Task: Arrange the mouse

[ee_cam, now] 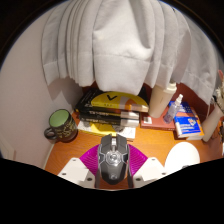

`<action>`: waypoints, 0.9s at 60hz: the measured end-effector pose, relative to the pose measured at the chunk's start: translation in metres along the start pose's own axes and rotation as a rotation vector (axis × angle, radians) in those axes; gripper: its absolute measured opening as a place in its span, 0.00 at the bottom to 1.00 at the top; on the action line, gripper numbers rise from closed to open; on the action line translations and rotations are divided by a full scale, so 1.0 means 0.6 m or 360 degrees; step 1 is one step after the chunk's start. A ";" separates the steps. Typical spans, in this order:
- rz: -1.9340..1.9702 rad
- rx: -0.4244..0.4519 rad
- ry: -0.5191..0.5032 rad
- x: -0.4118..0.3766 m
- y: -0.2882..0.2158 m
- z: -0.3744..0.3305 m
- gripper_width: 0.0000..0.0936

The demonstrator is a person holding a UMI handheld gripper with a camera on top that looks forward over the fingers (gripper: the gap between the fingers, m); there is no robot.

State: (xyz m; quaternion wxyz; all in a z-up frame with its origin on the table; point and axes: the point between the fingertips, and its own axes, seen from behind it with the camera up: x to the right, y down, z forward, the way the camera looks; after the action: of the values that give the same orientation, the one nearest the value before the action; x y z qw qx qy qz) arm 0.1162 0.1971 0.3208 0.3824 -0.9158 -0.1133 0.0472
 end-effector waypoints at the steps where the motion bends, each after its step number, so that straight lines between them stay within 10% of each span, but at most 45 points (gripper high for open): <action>1: -0.0006 0.0026 0.0005 0.016 -0.024 -0.013 0.41; 13: -0.0079 0.0319 0.0097 0.197 -0.194 -0.194 0.41; 24: -0.0049 0.0432 0.0194 0.355 -0.173 -0.258 0.41; 54: 0.0158 -0.0063 0.0187 0.531 0.133 -0.001 0.40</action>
State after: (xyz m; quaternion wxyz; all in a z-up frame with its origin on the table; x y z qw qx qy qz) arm 0.4390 0.2196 0.2646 0.3673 -0.9289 -0.0460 0.0099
